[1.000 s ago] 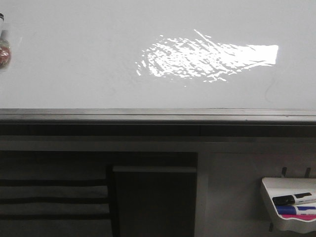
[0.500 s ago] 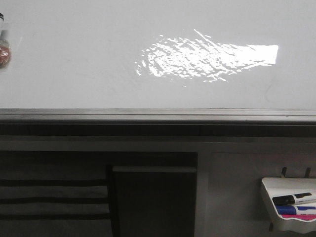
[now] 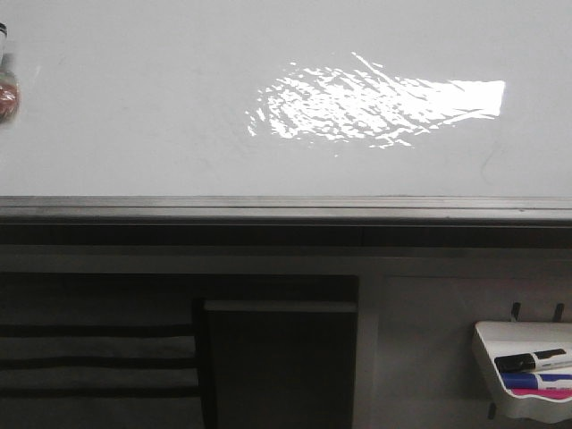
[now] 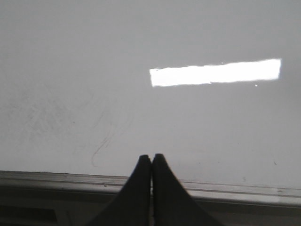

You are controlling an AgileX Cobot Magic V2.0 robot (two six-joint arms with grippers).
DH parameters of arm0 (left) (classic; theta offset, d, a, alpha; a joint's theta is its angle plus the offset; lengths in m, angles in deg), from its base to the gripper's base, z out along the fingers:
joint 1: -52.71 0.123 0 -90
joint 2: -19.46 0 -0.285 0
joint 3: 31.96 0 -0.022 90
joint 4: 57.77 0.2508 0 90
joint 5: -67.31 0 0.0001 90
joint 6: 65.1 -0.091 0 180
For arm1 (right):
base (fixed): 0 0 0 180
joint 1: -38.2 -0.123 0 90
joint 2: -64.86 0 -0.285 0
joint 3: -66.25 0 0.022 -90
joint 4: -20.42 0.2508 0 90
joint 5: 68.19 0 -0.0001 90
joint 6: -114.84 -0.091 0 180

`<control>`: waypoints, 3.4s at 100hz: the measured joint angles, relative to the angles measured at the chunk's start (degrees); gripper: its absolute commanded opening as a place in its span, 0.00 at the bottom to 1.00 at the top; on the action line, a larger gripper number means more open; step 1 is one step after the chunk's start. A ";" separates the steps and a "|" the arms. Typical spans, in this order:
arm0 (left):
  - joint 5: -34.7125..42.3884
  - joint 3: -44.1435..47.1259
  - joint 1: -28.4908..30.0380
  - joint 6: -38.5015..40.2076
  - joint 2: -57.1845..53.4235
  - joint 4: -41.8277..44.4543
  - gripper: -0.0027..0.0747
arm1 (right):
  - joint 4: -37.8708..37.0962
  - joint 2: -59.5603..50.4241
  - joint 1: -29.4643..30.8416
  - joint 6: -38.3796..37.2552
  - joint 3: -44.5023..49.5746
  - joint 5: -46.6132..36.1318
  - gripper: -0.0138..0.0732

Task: Write number 9 on whiteboard

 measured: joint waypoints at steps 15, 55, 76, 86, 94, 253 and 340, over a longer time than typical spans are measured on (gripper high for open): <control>-6.79 -9.88 0.00 0.00 0.36 -0.64 0.01 | 0.37 1.37 0.00 0.00 -9.15 8.48 0.08; -24.89 -30.72 0.00 0.00 18.89 1.52 0.01 | 0.45 20.40 0.00 0.00 -27.15 25.69 0.08; -26.13 -30.86 0.00 0.00 22.86 1.64 0.01 | 0.56 23.72 0.00 0.00 -27.70 27.19 0.08; -26.13 -30.86 0.00 0.00 23.49 1.74 0.01 | 0.59 23.76 0.00 0.00 -27.70 27.24 0.08; -26.13 -30.86 0.00 0.00 23.73 1.74 0.01 | 0.59 23.76 0.00 0.00 -27.70 27.33 0.08; -22.95 -30.86 0.00 0.00 25.40 -0.66 0.47 | 0.01 23.85 0.00 0.00 -27.79 28.20 0.91; -4.27 -33.92 -3.38 -9.01 64.03 -2.08 0.63 | 0.01 23.85 0.00 0.00 -27.79 28.20 0.91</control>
